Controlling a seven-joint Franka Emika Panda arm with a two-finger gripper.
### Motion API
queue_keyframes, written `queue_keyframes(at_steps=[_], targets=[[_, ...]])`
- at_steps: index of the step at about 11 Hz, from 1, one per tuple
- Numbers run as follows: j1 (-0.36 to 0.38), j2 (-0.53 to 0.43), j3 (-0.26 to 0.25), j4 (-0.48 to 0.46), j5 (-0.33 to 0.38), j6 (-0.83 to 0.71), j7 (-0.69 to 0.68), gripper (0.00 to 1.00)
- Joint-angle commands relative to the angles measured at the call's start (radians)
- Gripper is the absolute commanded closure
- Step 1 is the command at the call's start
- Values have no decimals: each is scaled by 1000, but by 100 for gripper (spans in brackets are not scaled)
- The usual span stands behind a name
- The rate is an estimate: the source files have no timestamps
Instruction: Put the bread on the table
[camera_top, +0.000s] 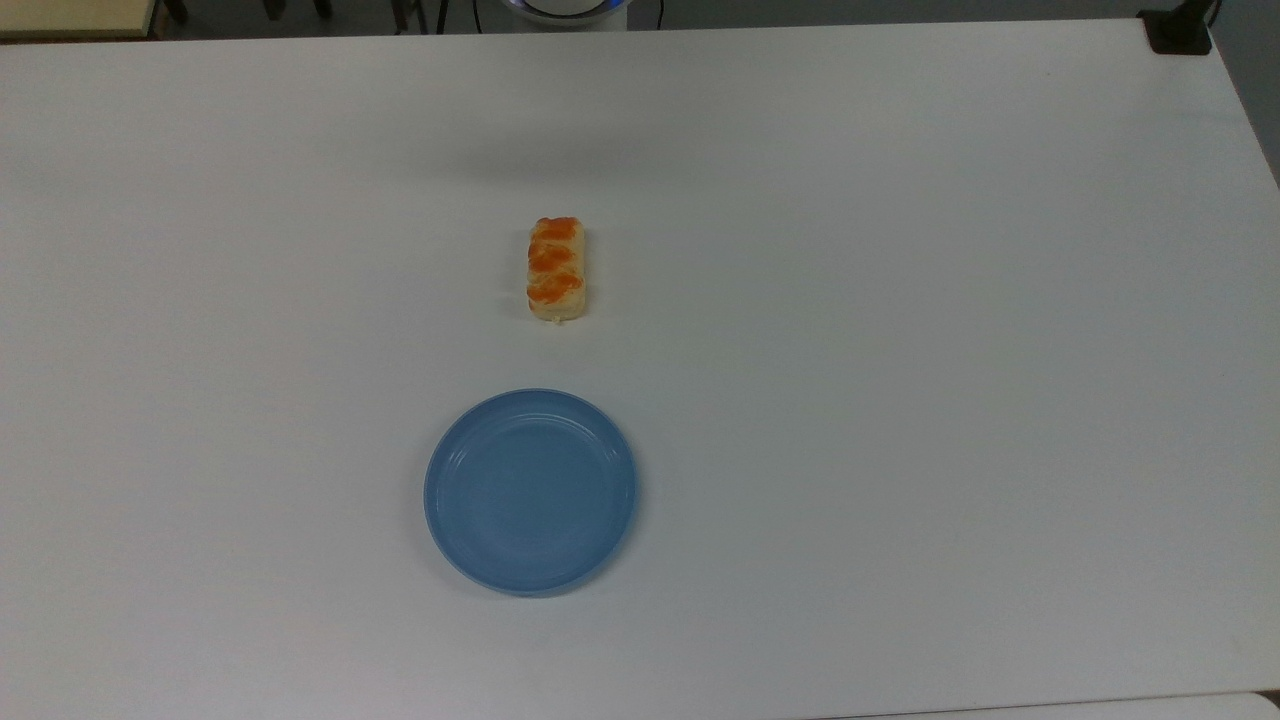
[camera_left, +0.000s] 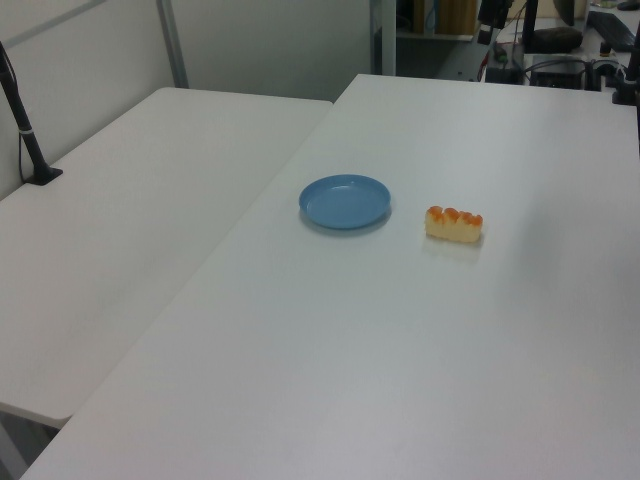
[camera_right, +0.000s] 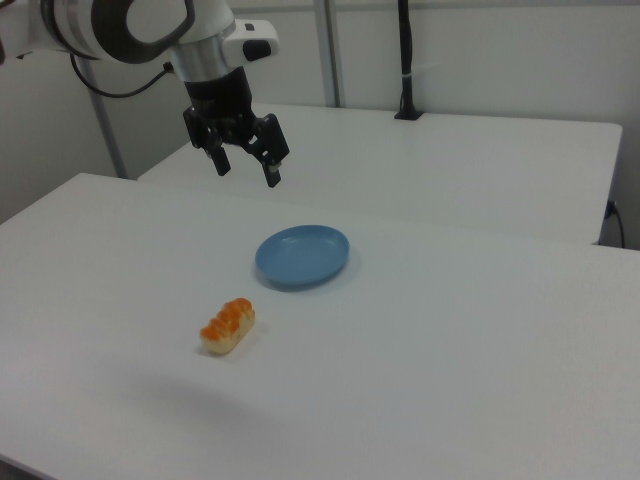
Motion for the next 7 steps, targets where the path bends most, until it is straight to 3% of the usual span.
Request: queue_keyframes(at_steps=[1, 7], targets=[[57, -9, -14, -9, 20, -15, 60, 0], [58, 8, -12, -7, 14, -2, 48, 0]])
